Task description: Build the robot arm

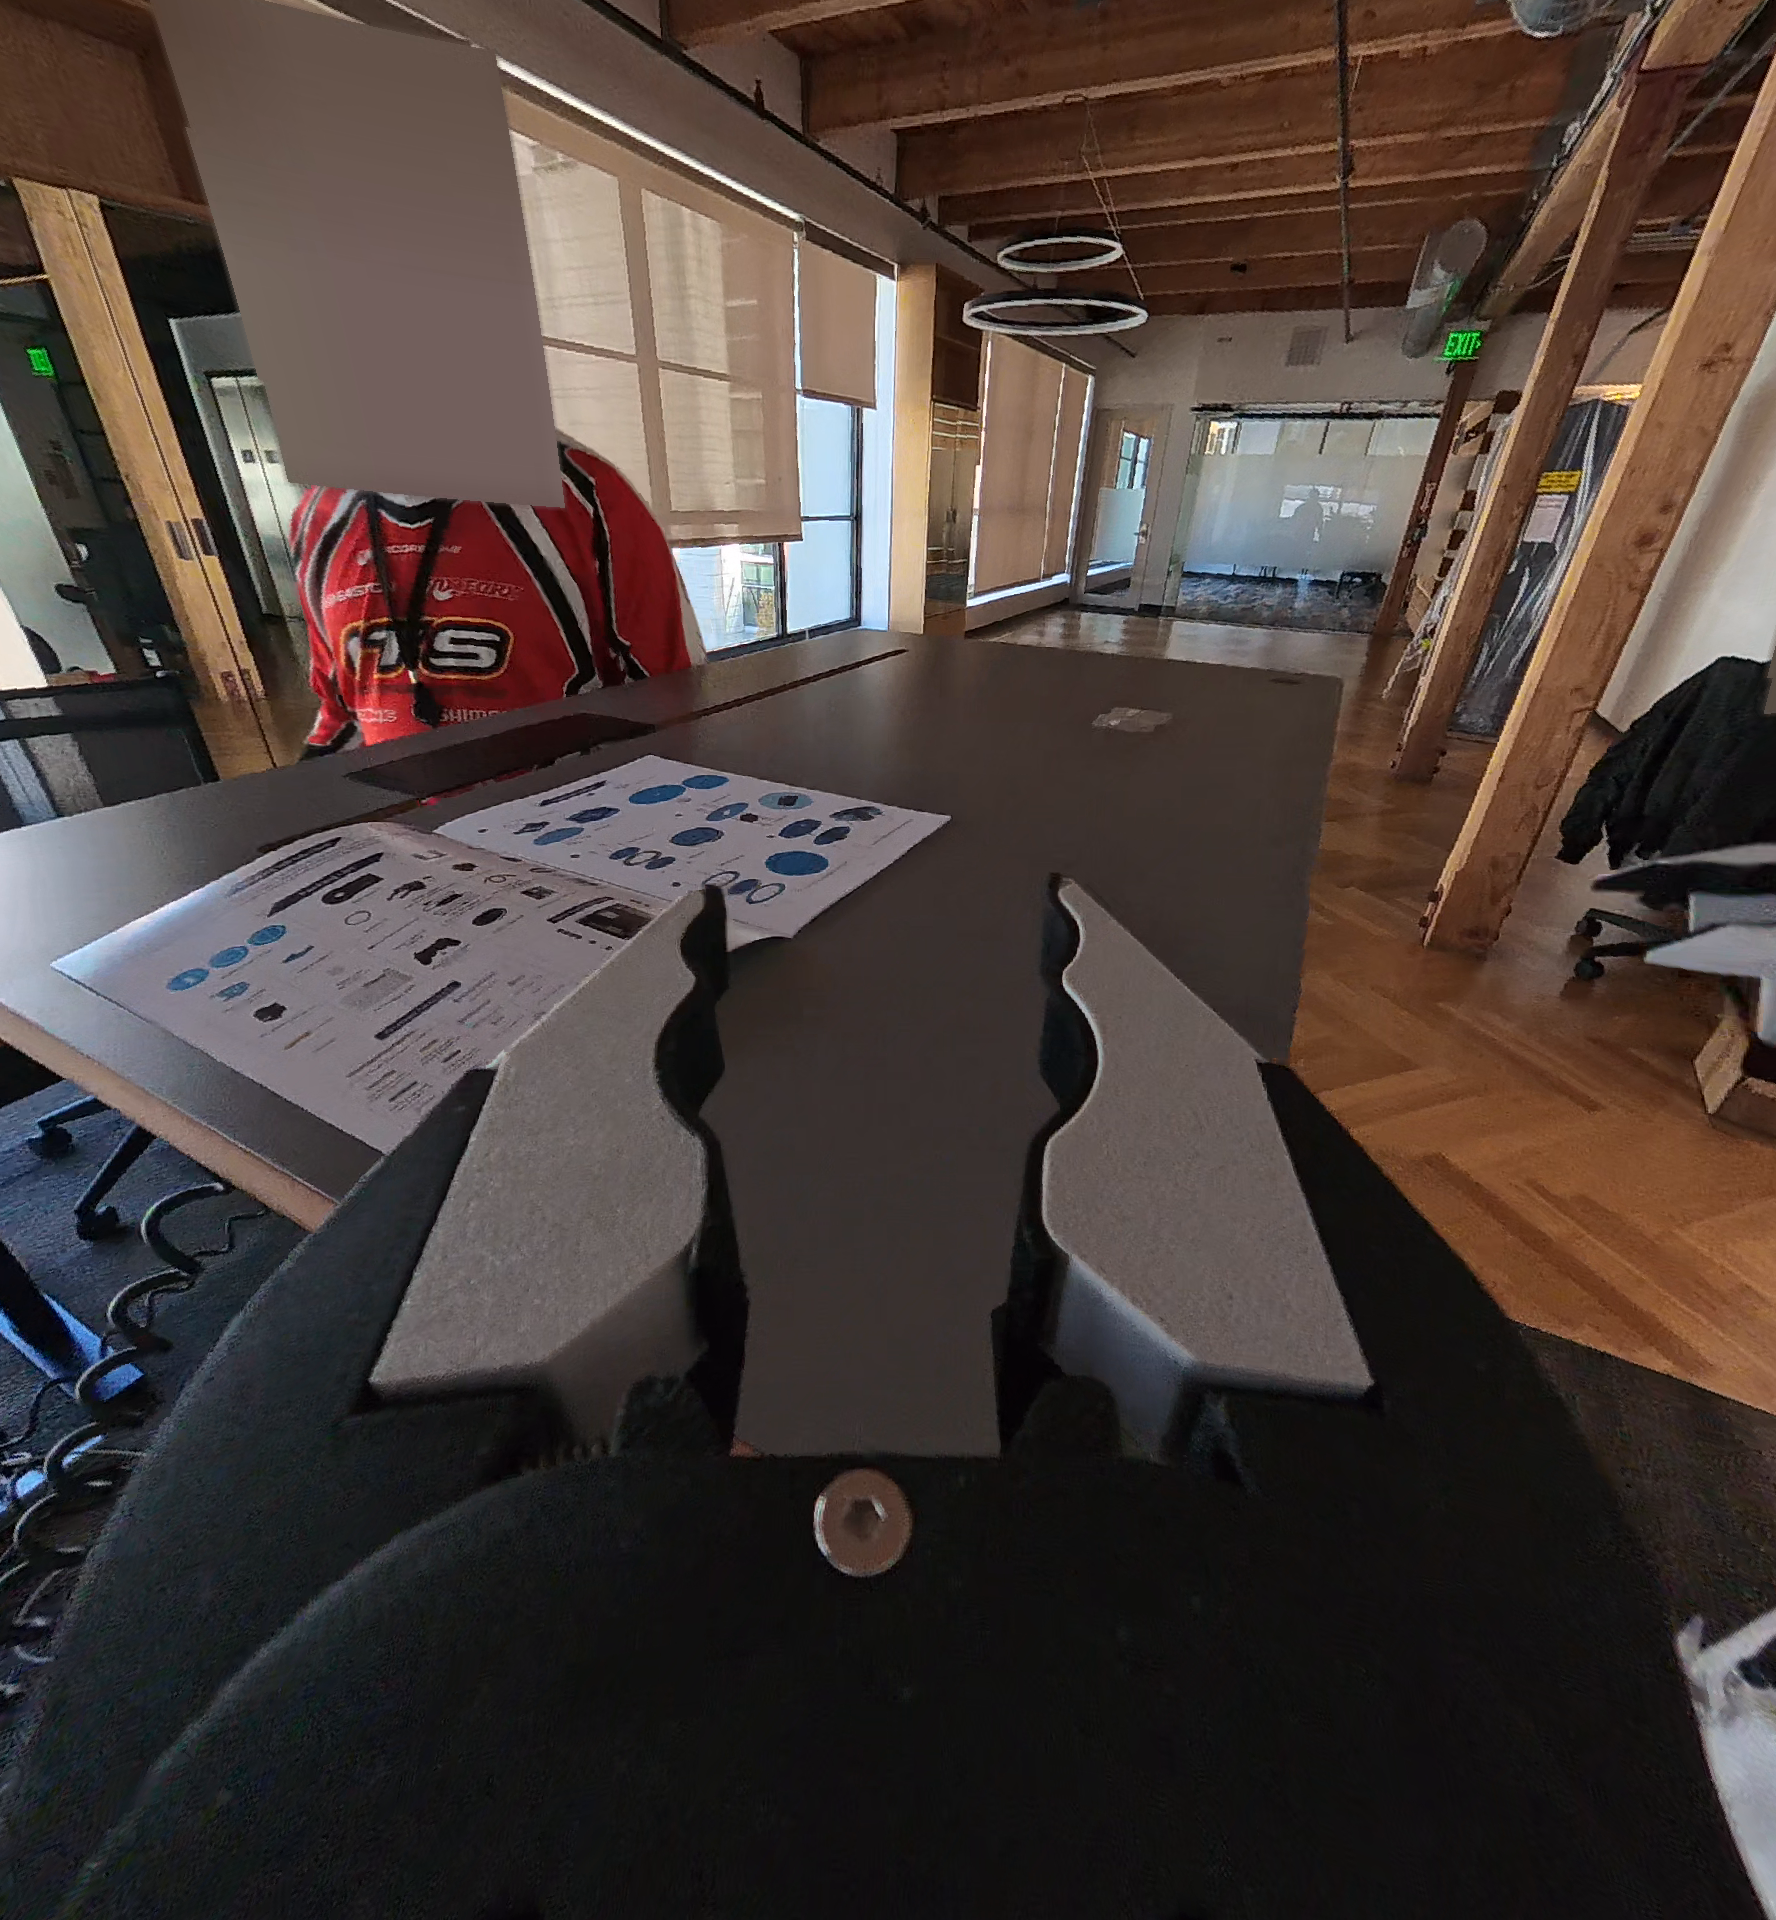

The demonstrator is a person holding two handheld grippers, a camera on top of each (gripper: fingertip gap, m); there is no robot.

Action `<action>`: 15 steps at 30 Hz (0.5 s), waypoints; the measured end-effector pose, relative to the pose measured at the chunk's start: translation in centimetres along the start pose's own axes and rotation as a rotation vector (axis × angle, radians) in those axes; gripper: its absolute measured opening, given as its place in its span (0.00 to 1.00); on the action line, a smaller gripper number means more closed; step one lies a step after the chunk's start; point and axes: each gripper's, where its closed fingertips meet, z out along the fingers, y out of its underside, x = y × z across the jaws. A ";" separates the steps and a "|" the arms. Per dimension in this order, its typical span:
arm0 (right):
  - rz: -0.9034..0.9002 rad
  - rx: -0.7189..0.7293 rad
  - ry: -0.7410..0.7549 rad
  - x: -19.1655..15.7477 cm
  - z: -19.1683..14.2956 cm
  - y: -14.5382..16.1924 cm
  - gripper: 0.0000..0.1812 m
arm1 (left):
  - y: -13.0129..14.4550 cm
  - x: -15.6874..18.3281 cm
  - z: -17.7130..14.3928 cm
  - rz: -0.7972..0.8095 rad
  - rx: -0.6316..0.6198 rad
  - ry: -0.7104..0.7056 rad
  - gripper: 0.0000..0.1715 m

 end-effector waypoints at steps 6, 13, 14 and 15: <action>-0.075 0.026 -0.047 4.2 7.7 -1.5 0.28 | -0.3 -4.5 2.3 0.004 0.005 -0.064 0.33; -0.118 0.086 -0.105 8.8 13.2 -4.8 0.28 | -1.4 -8.3 2.8 0.028 0.010 -0.209 0.33; -0.123 0.090 -0.135 9.2 13.8 -5.3 0.28 | -1.6 -8.5 2.4 0.032 0.017 -0.246 0.33; -0.135 0.095 -0.167 9.6 14.5 -5.8 0.28 | -1.8 -8.7 1.8 0.043 0.023 -0.291 0.32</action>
